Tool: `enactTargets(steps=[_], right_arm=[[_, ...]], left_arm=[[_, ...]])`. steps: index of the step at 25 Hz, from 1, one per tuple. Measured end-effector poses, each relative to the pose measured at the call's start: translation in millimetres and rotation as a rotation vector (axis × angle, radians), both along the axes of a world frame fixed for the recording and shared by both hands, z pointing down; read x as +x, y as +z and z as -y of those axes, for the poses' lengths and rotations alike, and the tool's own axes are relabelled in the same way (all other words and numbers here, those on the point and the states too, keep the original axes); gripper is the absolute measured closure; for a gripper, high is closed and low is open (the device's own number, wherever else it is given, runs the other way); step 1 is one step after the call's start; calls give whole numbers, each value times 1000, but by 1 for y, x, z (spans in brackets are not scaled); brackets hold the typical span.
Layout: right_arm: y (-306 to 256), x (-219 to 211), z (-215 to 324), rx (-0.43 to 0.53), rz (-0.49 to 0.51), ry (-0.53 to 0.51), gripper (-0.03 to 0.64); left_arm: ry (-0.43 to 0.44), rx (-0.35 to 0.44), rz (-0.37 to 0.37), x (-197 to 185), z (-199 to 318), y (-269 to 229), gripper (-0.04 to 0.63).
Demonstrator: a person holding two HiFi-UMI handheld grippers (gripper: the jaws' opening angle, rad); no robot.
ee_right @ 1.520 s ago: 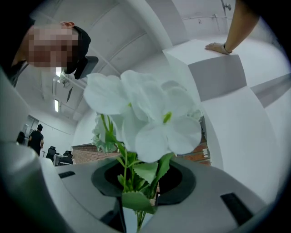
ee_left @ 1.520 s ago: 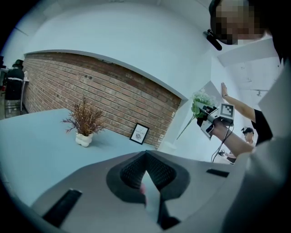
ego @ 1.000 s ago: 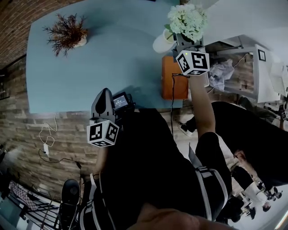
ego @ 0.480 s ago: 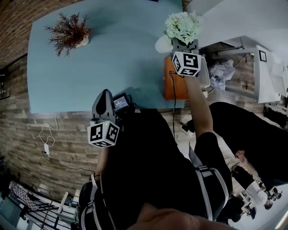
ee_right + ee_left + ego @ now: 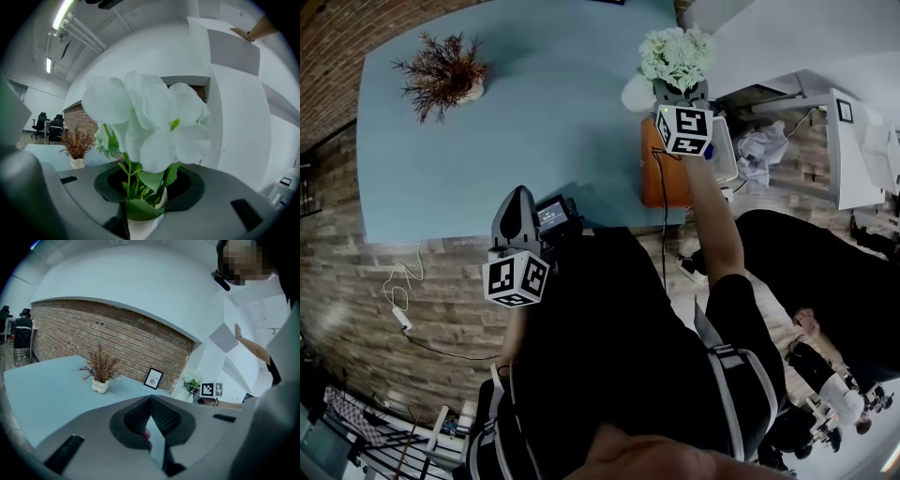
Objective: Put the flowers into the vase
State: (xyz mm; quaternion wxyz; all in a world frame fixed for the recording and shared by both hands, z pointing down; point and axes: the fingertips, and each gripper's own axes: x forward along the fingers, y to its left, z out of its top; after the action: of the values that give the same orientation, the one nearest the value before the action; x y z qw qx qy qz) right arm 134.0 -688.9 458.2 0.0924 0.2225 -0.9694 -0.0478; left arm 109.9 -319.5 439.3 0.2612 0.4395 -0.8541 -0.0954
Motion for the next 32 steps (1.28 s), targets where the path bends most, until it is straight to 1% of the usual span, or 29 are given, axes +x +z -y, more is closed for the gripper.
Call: enactTargets(steps=[2, 4, 8, 11, 17, 19, 20, 21, 23, 25, 26, 27, 29, 30, 31, 32], right_arm=[[5, 0, 0, -20, -25, -6, 453], [8, 1, 0, -49, -42, -24, 437], [13, 6, -6, -177, -61, -81, 350], [16, 10, -13, -224, -104, -130, 318], [14, 30, -19, -277, -197, -201, 291], [17, 44, -20, -297, -215, -208, 290], [18, 55, -21, -318, -209, -207, 290], [19, 68, -23, -354, -187, -205, 290], [14, 100, -31, -449, -104, -206, 290], [1, 129, -46, -529, 15, -223, 290], [-7, 139, -60, -569, 88, -249, 290], [-16, 146, -82, -618, 172, -298, 291], [-28, 154, -144, -750, 346, -448, 291], [-29, 158, -179, -824, 413, -522, 291], [-27, 163, -211, -886, 453, -578, 293], [-23, 167, -237, -929, 466, -610, 293]], left_arm=[[5, 2, 2, 0, 1, 0, 558], [7, 5, 5, 1, 2, -2, 558], [6, 11, 12, 7, 1, -5, 558], [7, 19, 20, 11, 0, -8, 558], [10, 33, 38, 22, 0, -15, 558], [8, 32, 43, 28, 0, -18, 558], [7, 28, 47, 32, 1, -19, 558], [6, 21, 51, 37, 2, -20, 558], [9, 7, 55, 50, 8, -21, 558], [20, -3, 55, 61, 19, -19, 558], [25, -11, 55, 64, 23, -16, 558], [28, -23, 54, 67, 23, -13, 558], [23, -50, 46, 72, 16, -4, 558], [19, -60, 39, 75, 12, 0, 558], [16, -66, 34, 78, 10, 2, 558], [16, -65, 34, 81, 9, 2, 558]])
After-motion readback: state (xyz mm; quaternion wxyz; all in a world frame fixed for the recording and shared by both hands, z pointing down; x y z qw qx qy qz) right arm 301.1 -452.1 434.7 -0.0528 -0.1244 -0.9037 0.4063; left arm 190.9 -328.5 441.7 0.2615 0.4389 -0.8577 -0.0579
